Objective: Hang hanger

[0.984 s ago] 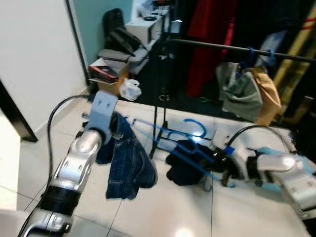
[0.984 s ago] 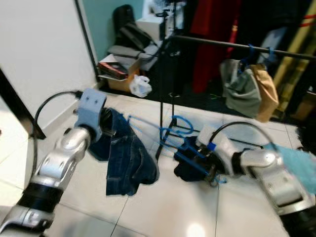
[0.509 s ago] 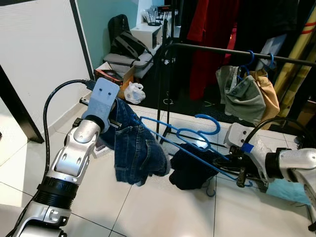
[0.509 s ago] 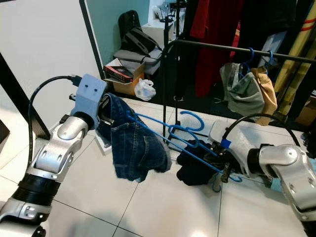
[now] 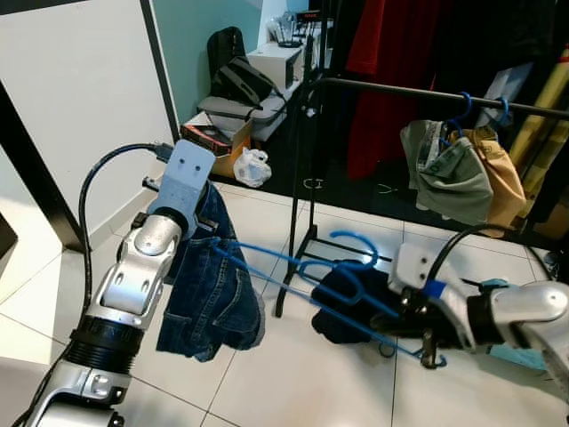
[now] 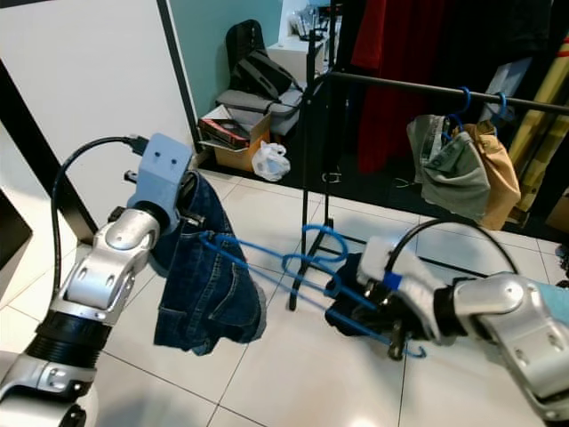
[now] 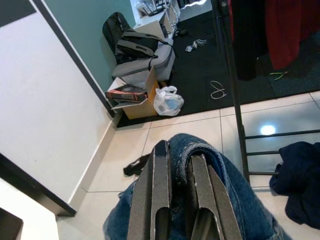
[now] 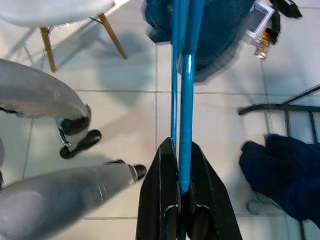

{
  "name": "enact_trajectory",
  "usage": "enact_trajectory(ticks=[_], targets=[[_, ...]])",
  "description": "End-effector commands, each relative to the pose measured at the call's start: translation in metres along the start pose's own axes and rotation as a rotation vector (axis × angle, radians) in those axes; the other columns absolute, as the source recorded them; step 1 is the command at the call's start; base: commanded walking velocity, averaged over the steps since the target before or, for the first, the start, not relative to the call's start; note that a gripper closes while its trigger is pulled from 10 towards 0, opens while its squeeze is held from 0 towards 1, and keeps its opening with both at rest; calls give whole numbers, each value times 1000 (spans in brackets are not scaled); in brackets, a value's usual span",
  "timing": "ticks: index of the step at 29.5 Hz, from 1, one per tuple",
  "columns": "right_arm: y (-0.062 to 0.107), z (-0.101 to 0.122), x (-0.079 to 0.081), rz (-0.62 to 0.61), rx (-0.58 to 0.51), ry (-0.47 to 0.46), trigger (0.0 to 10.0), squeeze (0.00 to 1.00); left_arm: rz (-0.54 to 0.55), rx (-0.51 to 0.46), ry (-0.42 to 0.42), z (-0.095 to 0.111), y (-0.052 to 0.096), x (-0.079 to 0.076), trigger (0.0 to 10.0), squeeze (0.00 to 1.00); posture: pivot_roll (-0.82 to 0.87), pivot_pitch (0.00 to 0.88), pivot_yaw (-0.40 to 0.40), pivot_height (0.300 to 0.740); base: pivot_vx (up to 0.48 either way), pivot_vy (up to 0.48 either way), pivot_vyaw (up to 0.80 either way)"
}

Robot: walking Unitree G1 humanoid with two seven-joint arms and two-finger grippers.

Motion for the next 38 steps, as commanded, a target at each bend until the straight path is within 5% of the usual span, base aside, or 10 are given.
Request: enact_trajectory(ticks=[1,14,19,32,36,38], targets=[[-1,4,5,16,-6,15,10000,0,36,-33,10,12,-2,8,10000,0,-93,0,44,740,0,0,0],[-21,5,4,-11,12,7,10000,0,54,-25,54,14,-3,9,10000,0,-90,0,42,740,0,0,0],[-35,0,-17,-169,47,-45,10000,0,38,-39,137,22,-3,8,10000,0,-89,0,40,740,0,0,0],[-29,3,-46,-356,20,-150,10000,0,38,-42,155,24,-2,11,10000,0,-89,0,42,740,0,0,0],[-28,8,-37,-290,-4,-133,10000,0,36,-36,148,22,-3,10,10000,0,-89,0,42,740,0,0,0],[-19,3,-16,-140,22,-60,10000,0,39,-26,130,19,-3,8,10000,0,-89,0,42,740,0,0,0]])
Point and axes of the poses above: a point about 5 cm out from each wrist's last joint towards the gripper, its own y axis pointing back from the gripper into the wrist, its own z axis along the axis of the wrist's last joint, x = y × z, the point moved 2 cm from there along -y, pointing out of the wrist towards the gripper, and after that the axes turned 11 degrees about -y, right-handed, at the moved point
